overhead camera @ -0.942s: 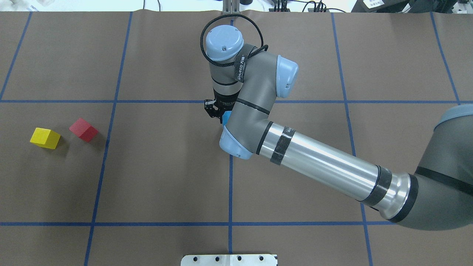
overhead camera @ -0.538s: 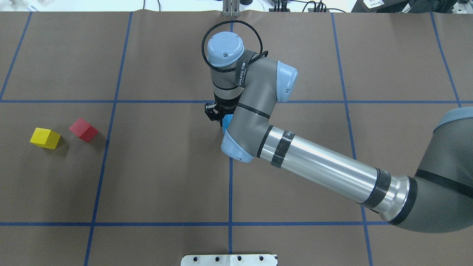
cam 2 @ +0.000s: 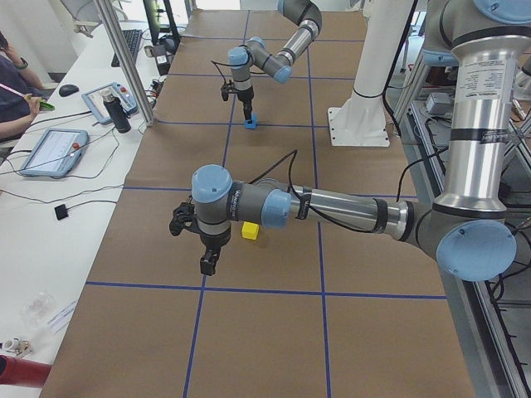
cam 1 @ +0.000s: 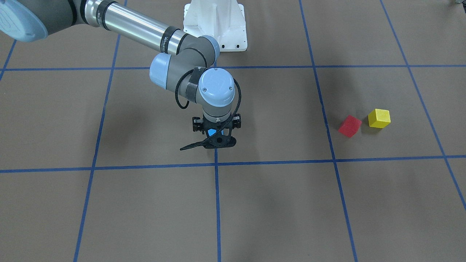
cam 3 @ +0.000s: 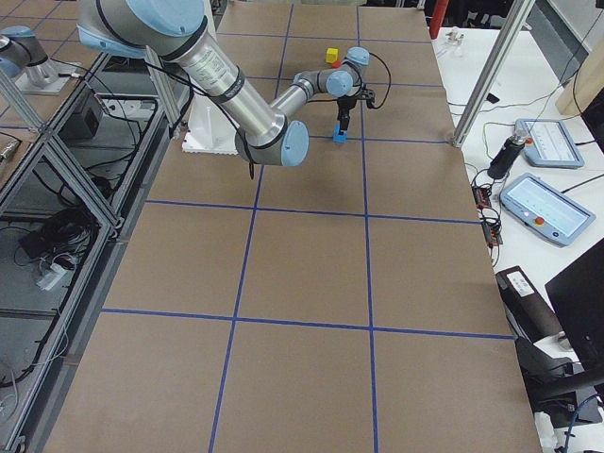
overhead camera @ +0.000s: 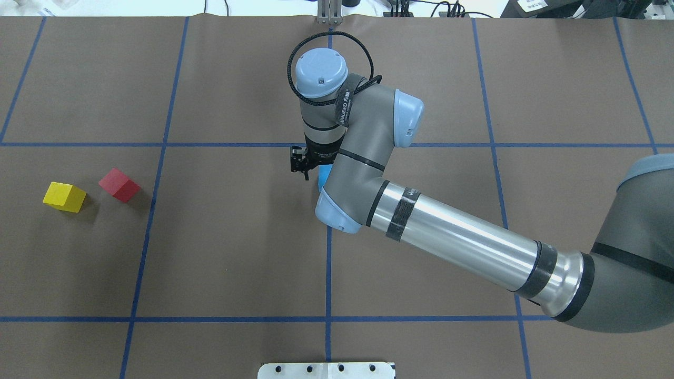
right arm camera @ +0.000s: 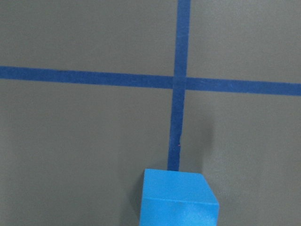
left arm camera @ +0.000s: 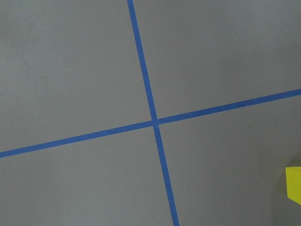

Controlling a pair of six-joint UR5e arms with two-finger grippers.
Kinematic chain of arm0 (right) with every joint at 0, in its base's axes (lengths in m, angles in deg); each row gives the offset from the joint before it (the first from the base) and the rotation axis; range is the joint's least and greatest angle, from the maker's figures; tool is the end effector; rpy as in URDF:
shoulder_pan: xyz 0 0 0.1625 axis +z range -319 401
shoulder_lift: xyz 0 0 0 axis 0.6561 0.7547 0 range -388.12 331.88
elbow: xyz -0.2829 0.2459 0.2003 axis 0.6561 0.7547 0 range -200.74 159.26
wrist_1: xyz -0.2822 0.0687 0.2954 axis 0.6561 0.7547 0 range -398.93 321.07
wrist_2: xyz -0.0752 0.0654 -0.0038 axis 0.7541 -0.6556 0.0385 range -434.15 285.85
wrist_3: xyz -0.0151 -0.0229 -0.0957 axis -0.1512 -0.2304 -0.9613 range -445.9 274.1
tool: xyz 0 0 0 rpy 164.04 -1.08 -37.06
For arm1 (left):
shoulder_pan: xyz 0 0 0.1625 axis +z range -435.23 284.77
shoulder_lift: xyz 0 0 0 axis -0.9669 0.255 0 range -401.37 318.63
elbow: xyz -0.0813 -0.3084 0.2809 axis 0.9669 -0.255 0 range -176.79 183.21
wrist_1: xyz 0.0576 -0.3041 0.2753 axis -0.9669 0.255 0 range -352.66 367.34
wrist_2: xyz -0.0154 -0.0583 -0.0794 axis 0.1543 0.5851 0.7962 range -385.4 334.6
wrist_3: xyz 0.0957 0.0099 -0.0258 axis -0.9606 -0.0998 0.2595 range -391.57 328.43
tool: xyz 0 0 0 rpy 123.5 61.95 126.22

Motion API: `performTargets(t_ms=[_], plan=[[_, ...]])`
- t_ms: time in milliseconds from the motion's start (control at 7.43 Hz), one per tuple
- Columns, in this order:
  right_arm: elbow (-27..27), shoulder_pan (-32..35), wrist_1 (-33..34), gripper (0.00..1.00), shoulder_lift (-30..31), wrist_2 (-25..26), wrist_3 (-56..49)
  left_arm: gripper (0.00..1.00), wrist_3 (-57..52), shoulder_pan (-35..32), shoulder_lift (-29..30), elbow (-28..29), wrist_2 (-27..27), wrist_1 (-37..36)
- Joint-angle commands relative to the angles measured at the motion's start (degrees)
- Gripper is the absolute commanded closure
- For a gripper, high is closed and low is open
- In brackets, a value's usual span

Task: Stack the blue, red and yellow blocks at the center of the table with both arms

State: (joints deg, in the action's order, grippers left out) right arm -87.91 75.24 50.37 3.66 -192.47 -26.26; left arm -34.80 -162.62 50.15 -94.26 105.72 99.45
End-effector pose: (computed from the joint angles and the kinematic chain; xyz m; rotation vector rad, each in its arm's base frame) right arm -0.6240 -0.5288 0.1712 -0.0741 -0.7761 -0.0914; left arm -0.0445 -0.5135 0.5806 0.1894 0.7151 0.1666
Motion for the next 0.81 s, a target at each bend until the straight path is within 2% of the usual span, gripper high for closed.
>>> performTargets(t_ms=[0, 135, 404, 673], plan=[[-4.3, 2.9, 0.8, 0.02, 0.3, -0.2, 0.4, 0.00, 1.5, 0.4, 2.9, -1.7, -0.2, -0.7], [-7.8, 5.4, 1.4, 0.02, 2.2, -0.7, 0.5, 0.00, 12.3, 4.1, 5.8, -2.3, -0.3, -0.9], [-14.3, 10.1, 4.3, 0.01, 7.4, -1.3, -0.7, 0.00, 40.5, 15.8, 7.0, -8.1, -1.0, -0.4], [-17.5, 14.5, 4.3, 0.01, 13.4, -1.7, -6.9, 0.01, 61.7, 25.6, 7.9, -11.7, -8.6, -0.1]])
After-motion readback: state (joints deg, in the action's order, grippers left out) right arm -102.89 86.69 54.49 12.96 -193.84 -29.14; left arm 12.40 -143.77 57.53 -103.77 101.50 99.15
